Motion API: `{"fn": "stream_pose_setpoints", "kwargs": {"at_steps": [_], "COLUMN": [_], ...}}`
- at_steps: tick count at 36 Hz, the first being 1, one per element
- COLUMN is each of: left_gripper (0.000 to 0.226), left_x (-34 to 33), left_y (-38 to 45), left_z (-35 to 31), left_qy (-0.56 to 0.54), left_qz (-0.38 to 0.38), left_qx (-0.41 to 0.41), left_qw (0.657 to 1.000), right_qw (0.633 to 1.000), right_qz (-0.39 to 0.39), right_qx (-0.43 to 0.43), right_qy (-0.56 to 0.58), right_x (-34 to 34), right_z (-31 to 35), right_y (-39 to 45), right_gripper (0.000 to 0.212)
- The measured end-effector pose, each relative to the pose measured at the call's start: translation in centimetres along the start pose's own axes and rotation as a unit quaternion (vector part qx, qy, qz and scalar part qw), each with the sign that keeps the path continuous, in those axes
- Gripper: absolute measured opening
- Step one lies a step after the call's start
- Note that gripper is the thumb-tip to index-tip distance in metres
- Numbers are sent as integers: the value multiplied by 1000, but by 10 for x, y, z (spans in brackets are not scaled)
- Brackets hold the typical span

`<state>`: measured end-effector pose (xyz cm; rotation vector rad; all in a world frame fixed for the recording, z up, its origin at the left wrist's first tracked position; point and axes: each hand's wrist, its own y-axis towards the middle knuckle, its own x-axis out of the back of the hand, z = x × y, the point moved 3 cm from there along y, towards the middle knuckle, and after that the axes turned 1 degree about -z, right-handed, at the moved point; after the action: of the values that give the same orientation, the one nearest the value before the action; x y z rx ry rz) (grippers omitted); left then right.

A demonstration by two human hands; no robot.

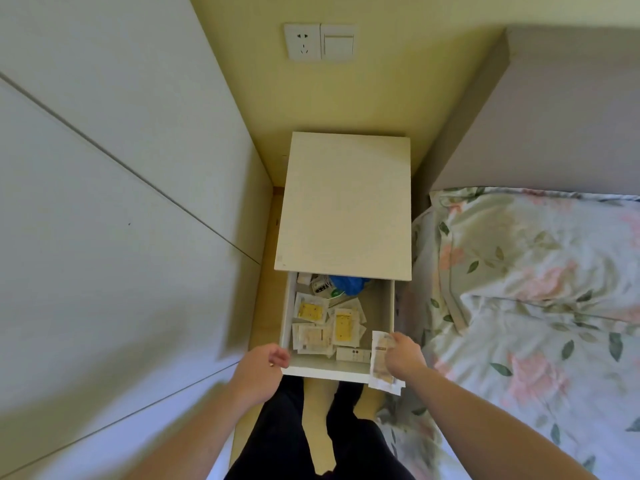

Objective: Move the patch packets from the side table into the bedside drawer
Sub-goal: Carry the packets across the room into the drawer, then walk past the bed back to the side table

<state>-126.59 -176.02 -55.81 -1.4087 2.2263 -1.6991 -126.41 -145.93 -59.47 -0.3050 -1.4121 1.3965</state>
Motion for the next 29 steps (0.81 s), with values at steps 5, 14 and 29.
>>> {"fn": "stream_pose_setpoints", "kwargs": {"at_steps": [5, 14, 29], "left_gripper": [42, 36, 40], "left_x": [-2, 7, -5], "left_y": [-6, -16, -54], "left_z": [0, -31, -94], "left_qy": [4, 48, 92], "left_qz": [3, -3, 42], "left_qx": [6, -53, -162], "left_qw": [1000, 997, 982], "right_qw": [999, 998, 985], "right_qz": [-27, -5, -92], "right_qx": [-30, -23, 7], "right_qy": [22, 55, 149], "right_x": [8, 6, 48], "right_z": [-12, 5, -47], "right_y": [-2, -11, -145], "right_gripper": [27, 62, 60]}}
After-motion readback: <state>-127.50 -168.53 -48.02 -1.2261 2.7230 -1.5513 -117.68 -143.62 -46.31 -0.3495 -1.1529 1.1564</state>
